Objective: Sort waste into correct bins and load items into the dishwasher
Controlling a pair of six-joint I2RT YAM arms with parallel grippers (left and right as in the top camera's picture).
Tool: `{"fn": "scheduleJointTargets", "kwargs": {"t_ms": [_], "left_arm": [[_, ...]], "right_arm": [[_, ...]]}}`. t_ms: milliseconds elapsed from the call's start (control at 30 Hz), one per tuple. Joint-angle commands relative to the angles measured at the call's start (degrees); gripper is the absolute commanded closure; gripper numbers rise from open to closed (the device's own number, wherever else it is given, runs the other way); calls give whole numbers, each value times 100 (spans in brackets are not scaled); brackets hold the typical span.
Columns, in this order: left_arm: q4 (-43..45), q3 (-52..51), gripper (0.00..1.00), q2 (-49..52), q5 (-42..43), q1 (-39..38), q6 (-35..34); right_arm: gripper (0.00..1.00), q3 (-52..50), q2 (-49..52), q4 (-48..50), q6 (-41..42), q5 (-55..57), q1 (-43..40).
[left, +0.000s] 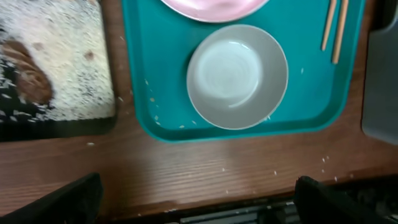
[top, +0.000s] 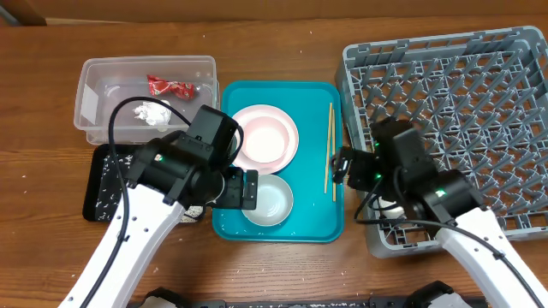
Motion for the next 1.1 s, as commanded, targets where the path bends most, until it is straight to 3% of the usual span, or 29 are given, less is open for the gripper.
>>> {"fn": "scheduleJointTargets", "kwargs": {"t_ms": [0, 333, 600, 1067], "left_arm": [[144, -24, 1, 72, 387, -22, 20], [1283, -831, 18, 90, 240, -911, -50], [2127, -1456, 20, 90, 101, -1202, -254], [2302, -1478, 19, 101, -118, -1202, -267]], "right_arm": [[0, 538, -186, -221, -39, 101, -391], [0, 627, -271, -901, -428, -461, -590], [0, 627, -271, -1012, -448, -459, -590], [2, 623, -190, -970, -448, -538, -588]]}}
